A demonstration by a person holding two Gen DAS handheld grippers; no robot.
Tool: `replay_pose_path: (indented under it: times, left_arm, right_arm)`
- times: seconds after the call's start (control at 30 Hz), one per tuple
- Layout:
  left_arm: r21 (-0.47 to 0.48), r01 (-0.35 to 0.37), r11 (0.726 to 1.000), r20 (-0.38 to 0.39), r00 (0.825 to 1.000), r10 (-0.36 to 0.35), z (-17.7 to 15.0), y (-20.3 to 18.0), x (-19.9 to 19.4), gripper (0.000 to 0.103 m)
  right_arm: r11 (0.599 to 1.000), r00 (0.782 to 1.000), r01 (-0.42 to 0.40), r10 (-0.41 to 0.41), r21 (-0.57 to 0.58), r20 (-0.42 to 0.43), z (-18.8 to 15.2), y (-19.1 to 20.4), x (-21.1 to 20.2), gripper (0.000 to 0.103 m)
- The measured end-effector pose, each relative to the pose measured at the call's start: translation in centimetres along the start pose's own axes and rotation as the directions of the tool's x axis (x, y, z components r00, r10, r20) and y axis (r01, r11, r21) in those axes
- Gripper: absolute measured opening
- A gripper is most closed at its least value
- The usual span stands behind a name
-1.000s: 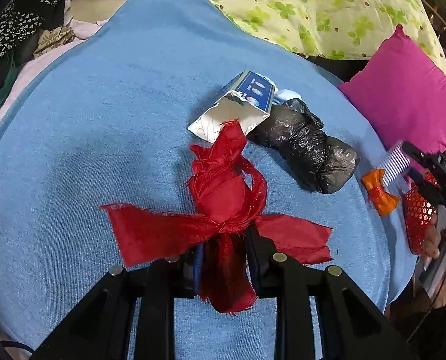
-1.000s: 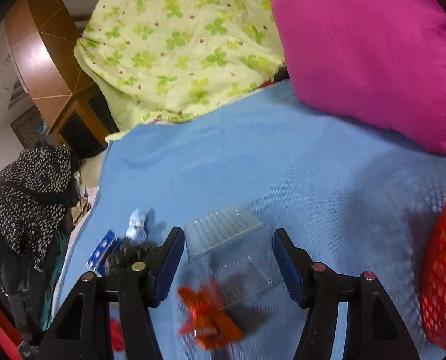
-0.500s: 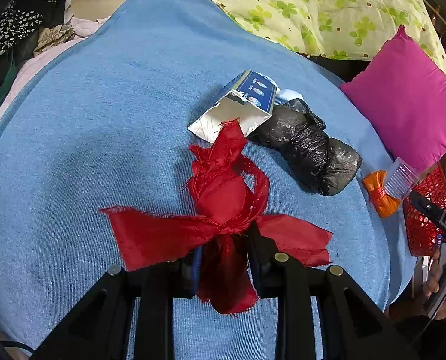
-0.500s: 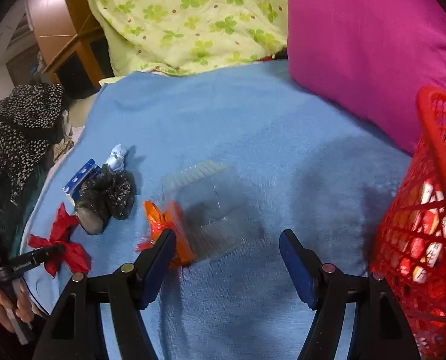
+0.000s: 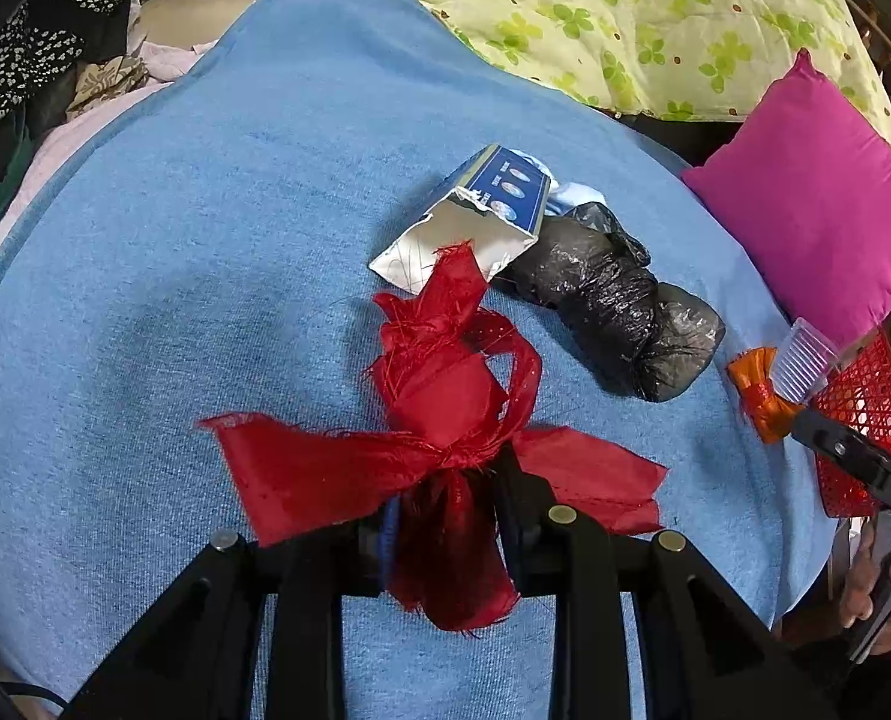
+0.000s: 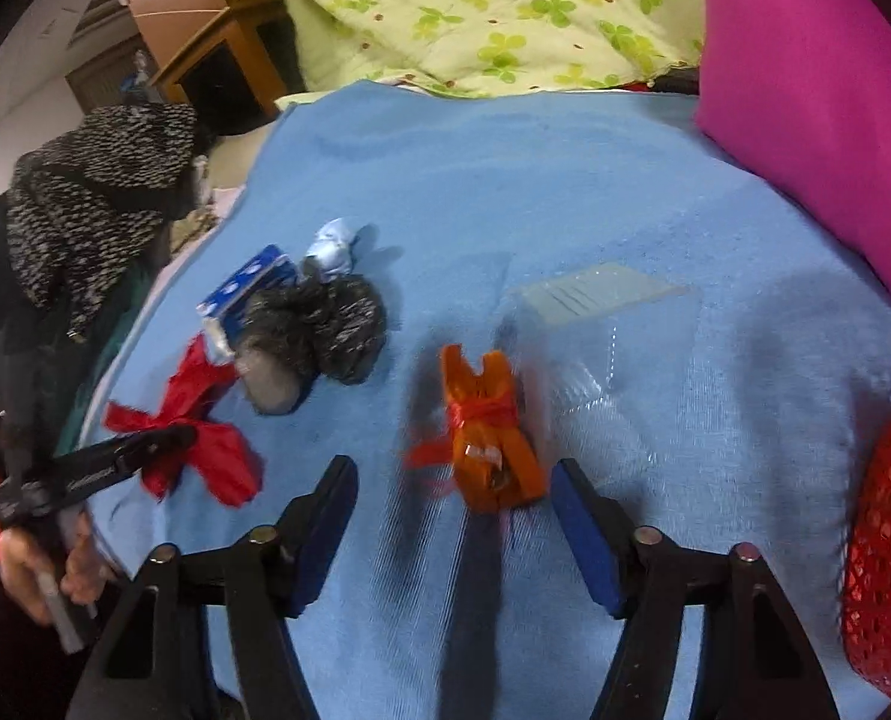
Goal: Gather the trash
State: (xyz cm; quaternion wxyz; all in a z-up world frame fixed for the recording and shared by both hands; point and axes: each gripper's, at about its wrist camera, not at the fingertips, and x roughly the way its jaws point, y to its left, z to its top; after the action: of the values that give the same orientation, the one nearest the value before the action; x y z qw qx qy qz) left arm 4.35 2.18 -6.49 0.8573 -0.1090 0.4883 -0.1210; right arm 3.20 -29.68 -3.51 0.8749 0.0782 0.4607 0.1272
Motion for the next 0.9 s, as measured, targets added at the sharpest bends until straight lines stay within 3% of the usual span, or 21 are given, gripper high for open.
replay_pose_path:
  times: [0.07,0.2,0.33,0.43,0.57,0.73,0.9]
  left_arm:
    - [-0.008,0.012,1.0,-0.003,1.0,-0.012,0.0,0.1,0.0,0.032]
    - [-0.036,0.04,0.999,-0.005,0.999,-0.04,0.0,0.6,-0.1,0.039]
    - [-0.039,0.047,0.998,-0.003,0.999,-0.047,-0.1,0.8,-0.2,0.04]
    - [-0.037,0.044,0.998,0.001,0.999,-0.044,0.0,0.7,-0.1,0.039]
    - [-0.031,0.029,0.999,0.015,0.999,-0.028,0.0,0.6,-0.2,0.03]
    - [-0.02,-0.01,1.0,0.065,0.998,0.011,-0.1,0.6,-1.4,0.029]
    - [-0.062,-0.019,0.998,0.057,0.998,0.022,-0.3,1.4,-1.4,0.029]
  right_arm:
    - [1.0,1.0,-0.005,0.005,0.016,0.004,0.3,-0.1,0.6,0.065]
    - [0.999,1.0,0.026,-0.026,0.04,-0.007,0.8,-0.3,2.1,0.043]
    - [0.997,0.999,0.05,-0.05,0.059,-0.004,0.9,-0.6,2.6,0.029]
    - [0.998,0.998,0.053,-0.054,0.033,0.02,0.8,-0.2,1.8,0.025]
    - [0.999,1.0,-0.006,0.005,0.044,0.031,0.5,-0.1,0.6,0.022]
    - [0.997,0.995,-0.065,0.061,0.049,0.076,0.0,0.1,-1.2,0.022]
    - [0.994,0.993,-0.101,0.099,0.037,0.071,0.2,0.7,-1.6,0.023]
